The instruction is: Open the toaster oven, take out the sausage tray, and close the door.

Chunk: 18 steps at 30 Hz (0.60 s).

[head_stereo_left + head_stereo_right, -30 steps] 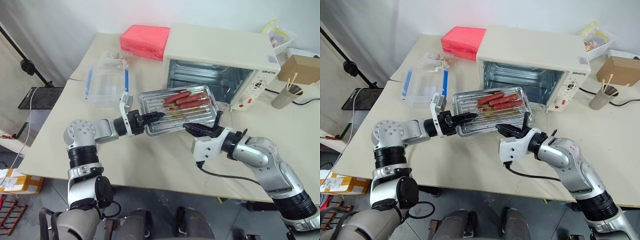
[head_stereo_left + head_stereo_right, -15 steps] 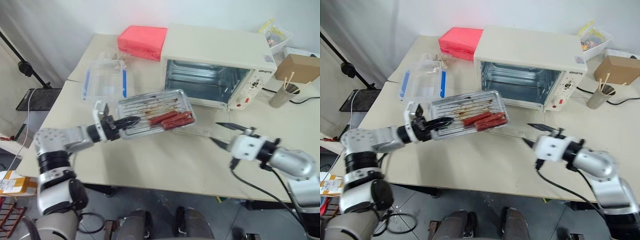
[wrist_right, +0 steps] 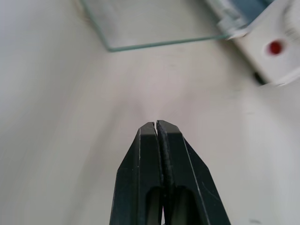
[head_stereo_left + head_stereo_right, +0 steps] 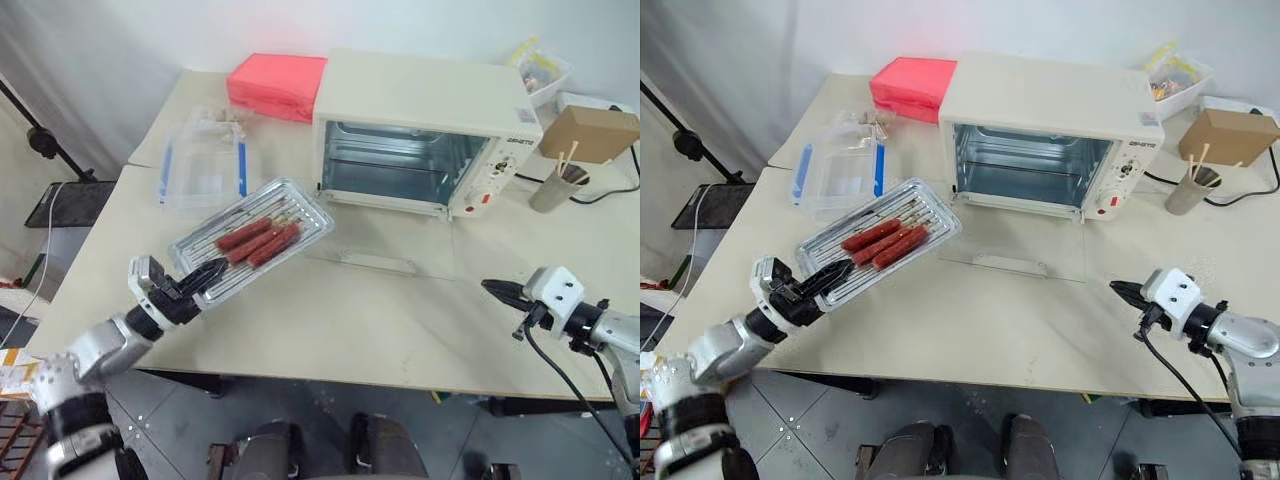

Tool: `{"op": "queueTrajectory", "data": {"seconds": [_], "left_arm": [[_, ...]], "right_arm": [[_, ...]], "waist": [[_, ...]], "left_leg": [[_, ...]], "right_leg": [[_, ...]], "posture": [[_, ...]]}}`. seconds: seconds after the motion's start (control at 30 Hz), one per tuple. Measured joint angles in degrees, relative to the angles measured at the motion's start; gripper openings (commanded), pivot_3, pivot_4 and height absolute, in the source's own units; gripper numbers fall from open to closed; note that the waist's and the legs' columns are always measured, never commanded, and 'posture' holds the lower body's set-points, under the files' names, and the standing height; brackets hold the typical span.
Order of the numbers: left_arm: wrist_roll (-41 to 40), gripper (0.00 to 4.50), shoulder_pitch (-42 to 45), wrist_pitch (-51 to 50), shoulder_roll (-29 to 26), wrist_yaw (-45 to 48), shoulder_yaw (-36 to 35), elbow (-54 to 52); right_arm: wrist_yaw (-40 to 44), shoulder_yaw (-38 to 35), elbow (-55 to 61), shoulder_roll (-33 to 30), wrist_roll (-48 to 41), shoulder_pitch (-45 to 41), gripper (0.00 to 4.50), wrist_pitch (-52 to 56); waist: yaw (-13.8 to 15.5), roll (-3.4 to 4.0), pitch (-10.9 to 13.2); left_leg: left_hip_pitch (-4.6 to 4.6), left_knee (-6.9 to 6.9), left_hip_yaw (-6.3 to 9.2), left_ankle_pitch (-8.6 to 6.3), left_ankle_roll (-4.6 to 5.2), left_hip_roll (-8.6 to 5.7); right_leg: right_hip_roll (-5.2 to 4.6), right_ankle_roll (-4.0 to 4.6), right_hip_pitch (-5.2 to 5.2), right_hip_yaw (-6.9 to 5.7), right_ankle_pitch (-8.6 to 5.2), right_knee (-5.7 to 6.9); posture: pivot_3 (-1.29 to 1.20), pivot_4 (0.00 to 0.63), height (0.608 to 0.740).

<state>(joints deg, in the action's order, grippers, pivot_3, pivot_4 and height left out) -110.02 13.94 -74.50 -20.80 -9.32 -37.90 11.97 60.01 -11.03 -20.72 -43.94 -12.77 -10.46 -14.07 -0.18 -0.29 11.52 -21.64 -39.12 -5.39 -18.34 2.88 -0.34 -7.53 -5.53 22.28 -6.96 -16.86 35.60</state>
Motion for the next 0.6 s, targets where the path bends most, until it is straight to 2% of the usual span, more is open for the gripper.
{"op": "queueTrajectory", "data": {"seconds": [0.13,0.3,0.43,0.6], "left_arm": [[-0.9,0.0,-3.0,6.0,7.3,-6.2,-1.1,-8.7],[-1.0,0.0,-3.6,11.6,11.6,-11.7,-3.6,-14.3],[-1.0,0.0,-3.9,13.9,13.6,-15.0,-3.9,-16.6],[-1.0,0.0,-3.9,15.2,14.5,-16.7,-4.3,-18.1]], "right_arm": [[2.4,2.1,-2.3,2.9,-2.2,-3.8,0.06,3.7],[3.2,1.8,-2.1,6.2,-6.3,-7.1,0.06,7.8],[3.6,1.8,0.1,7.4,-8.5,-7.1,0.06,9.8],[0.3,-2.0,7.8,9.5,-15.3,-7.7,0.06,15.0]], "waist": [[0.1,0.01,0.0],[0.3,0.0,0.0],[0.7,0.0,0.0],[1.0,0.0,0.0]], "left_leg": [[0.37,0.02,-0.04,-0.05,-0.05,0.01],[0.36,0.02,-0.02,-0.15,-0.15,0.0],[0.34,0.02,-0.04,-0.18,-0.12,0.0],[0.33,0.03,-0.04,-0.22,-0.18,0.0]], "right_leg": [[0.03,0.02,-0.38,0.07,-0.01,-0.09],[0.07,0.02,-0.41,0.11,-0.01,-0.14],[0.09,0.02,-0.4,0.11,-0.01,-0.19],[0.1,0.02,-0.39,0.11,-0.01,-0.21]], "posture": [[0.0,0.15,0.74],[0.0,0.15,0.74],[0.0,0.15,0.74],[0.0,0.15,0.74]]}}
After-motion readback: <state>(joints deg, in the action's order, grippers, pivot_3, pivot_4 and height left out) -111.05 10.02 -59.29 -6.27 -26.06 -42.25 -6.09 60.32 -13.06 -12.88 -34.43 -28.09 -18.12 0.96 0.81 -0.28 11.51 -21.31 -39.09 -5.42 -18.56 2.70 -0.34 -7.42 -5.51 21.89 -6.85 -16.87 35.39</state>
